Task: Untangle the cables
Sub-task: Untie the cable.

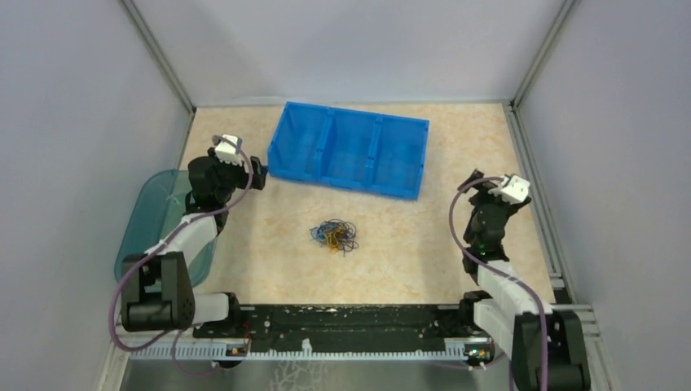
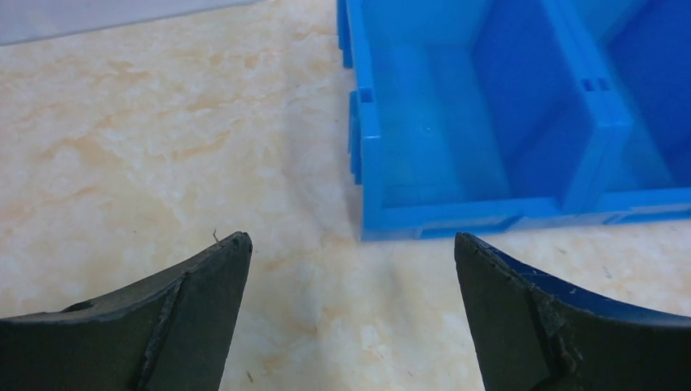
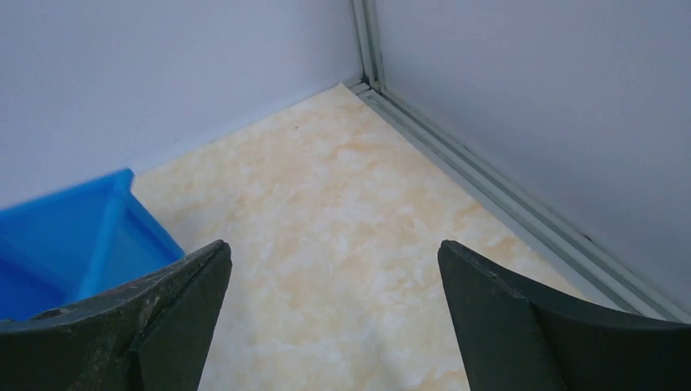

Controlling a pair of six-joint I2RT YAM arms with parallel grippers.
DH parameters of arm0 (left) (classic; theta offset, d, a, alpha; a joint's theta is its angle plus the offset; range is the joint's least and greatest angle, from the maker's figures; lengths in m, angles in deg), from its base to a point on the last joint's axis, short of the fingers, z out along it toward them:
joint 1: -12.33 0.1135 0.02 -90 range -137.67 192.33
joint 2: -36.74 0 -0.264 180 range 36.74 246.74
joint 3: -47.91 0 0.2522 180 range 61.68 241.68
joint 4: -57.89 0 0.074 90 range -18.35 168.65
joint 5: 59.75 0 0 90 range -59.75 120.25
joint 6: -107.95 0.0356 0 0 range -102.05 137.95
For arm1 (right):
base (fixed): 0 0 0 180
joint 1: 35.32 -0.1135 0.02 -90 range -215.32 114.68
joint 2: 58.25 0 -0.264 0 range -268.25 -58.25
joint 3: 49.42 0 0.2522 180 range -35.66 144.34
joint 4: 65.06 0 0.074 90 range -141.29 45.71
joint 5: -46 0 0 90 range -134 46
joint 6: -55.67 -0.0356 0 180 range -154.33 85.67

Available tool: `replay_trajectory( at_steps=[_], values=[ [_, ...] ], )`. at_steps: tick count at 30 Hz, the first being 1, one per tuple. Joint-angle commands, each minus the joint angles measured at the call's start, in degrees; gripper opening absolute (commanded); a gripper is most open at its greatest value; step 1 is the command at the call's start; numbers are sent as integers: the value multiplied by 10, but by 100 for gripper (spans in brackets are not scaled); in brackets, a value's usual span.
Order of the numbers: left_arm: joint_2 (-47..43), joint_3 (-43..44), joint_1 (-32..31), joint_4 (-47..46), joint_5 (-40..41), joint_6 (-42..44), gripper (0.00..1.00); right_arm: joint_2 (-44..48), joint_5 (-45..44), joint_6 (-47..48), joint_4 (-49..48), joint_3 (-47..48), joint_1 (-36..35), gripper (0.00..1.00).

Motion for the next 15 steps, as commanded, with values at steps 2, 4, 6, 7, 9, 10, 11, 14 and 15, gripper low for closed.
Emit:
replay_trajectory(
  at_steps=[2, 4, 6, 7, 9, 10, 11, 14, 15],
  values=[
    [-70, 36, 6, 210, -76, 8, 100, 139, -81, -129, 265, 103, 3, 99],
    [-86, 54, 6, 264, -107, 23, 100, 167, -126, -297, 424, 160, 4, 99],
    [-97, 75, 6, 322, -140, 40, 100, 175, -54, -304, 475, 191, 10, 99],
    [-102, 85, 7, 344, -150, 45, 100, 179, 2, -282, 468, 199, 10, 99],
    [-113, 97, 6, 381, -164, 59, 100, 170, 135, -255, 464, 215, 10, 99],
    [-118, 99, 7, 399, -176, 70, 100, 153, 200, -244, 463, 227, 10, 99],
    [-122, 99, 7, 415, -189, 83, 100, 131, 267, -239, 468, 241, 7, 99],
    [-130, 98, 6, 460, -227, 128, 100, 71, 295, -186, 522, 292, -82, 99],
    [-130, 98, 6, 474, -236, 142, 100, 62, 275, -154, 536, 302, -139, 99]
  ],
)
